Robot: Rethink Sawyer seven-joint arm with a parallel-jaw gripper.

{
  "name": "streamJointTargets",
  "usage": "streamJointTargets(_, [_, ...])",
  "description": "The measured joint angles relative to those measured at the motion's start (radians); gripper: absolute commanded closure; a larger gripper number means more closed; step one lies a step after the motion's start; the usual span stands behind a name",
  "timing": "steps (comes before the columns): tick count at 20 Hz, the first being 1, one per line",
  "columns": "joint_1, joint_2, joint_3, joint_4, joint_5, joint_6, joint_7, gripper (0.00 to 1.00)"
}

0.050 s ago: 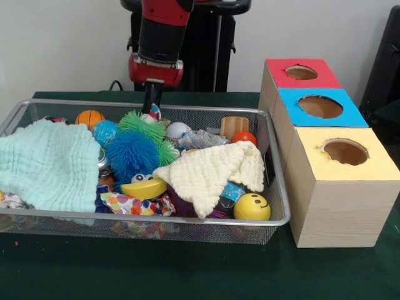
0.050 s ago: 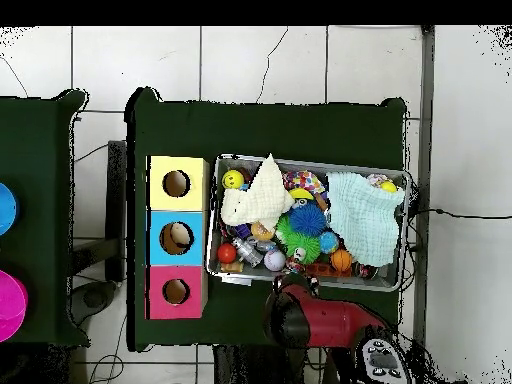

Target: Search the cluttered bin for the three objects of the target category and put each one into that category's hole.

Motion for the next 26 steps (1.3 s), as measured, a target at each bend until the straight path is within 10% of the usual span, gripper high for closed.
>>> streamJointTargets(26, [0.106,-0.409,0.098,-0.007,0.268,0.597,0.000,1.00])
